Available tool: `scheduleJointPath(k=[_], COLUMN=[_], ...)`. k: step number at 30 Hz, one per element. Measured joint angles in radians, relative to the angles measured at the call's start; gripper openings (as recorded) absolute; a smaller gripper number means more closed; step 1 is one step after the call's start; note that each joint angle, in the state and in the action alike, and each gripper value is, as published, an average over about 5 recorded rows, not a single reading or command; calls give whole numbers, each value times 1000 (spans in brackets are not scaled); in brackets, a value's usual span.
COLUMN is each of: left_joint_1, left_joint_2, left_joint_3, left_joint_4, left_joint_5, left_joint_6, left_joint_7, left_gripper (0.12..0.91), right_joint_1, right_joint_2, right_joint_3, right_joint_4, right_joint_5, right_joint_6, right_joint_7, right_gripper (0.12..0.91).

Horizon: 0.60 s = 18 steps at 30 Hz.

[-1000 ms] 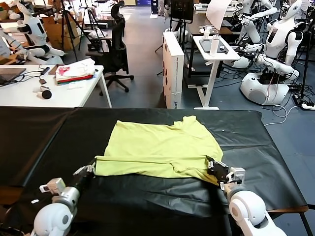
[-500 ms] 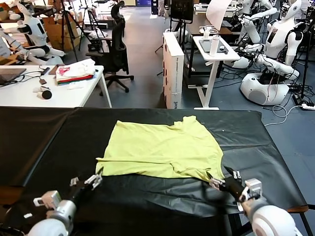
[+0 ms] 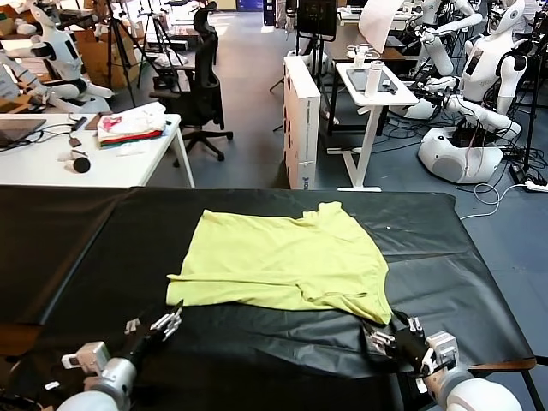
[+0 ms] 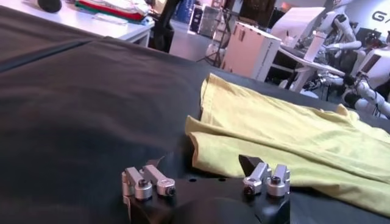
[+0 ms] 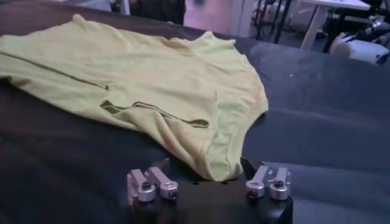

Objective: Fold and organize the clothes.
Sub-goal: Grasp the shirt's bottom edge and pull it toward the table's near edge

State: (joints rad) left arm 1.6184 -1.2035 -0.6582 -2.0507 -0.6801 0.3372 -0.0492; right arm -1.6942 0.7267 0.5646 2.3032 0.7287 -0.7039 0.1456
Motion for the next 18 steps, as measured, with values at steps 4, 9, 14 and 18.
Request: scheduleJointPath(k=[4, 9, 14, 18], left_joint_1=[-9, -19, -11, 14], left_joint_2=[-3, -6, 8, 34], left_joint_3=[14, 24, 14, -7], left_joint_4=[7, 25, 25, 6], left_joint_5=[4, 16, 18, 28], left_joint_6=[-1, -1, -2, -5], left_joint_7=[6, 17, 20, 20], left_gripper=[675, 373, 147, 147], right_joint_1=[-2, -4, -13, -19], right_joint_2=[-20, -34, -45, -53], right_joint_3=[-6, -9, 1, 11], right_joint_4=[9, 13, 28, 46], right_joint_5=[14, 21, 40, 51], right_joint_6=[-15, -24, -32, -32], right_joint_7=[0, -3, -7, -16], right_gripper=[374, 166, 139, 139])
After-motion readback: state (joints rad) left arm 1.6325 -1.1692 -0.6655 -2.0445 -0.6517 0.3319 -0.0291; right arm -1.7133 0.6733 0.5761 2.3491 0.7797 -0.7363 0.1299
